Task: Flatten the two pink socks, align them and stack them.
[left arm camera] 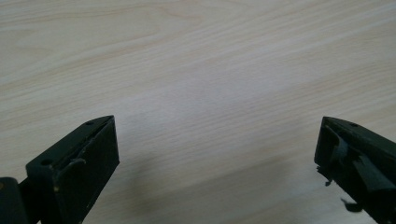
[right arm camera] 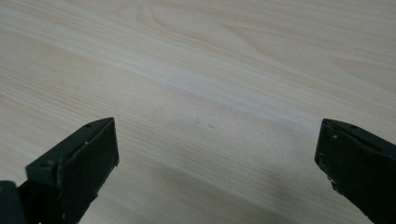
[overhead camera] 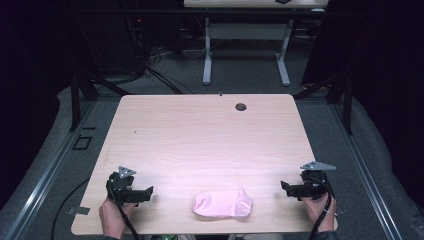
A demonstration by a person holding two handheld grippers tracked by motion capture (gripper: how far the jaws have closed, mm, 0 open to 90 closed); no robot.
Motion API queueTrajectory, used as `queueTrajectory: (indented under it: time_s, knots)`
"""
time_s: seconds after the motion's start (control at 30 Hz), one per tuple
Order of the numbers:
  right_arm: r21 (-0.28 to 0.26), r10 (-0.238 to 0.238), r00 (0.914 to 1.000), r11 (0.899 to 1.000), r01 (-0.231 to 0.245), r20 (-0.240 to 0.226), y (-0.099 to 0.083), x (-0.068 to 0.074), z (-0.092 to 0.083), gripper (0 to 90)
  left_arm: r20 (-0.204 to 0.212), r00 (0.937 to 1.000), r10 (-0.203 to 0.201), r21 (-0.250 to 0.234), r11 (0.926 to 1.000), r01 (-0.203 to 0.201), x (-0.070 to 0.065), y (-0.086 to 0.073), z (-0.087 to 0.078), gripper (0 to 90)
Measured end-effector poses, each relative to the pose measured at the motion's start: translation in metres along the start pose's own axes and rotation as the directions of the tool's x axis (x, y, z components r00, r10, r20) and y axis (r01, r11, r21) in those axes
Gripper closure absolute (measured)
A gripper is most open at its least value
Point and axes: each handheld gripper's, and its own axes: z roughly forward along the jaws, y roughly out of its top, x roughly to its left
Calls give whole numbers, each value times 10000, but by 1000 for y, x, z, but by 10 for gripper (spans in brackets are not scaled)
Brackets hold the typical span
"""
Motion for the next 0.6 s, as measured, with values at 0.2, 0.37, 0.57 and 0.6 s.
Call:
queueTrajectory:
  time_s: [0.2,0.37,0.57,0.6]
  knots:
    - [260,78,9998,9996,-83,204,-9,-7,18,0,-145,9998,-103,-215,9997,100,8,-9,11,0]
    - [-62,-103,9989,9999,106,461,-11,-5,21,0,-151,9998,-134,-576,9983,125,13,-11,13,0]
    - [-284,-117,9990,9995,129,429,-13,-6,22,0,-172,9997,-170,-822,9965,156,14,-11,16,0]
    - [-284,-117,9990,9995,129,429,-13,-6,22,0,-164,9997,-167,-832,9964,153,14,-11,16,0]
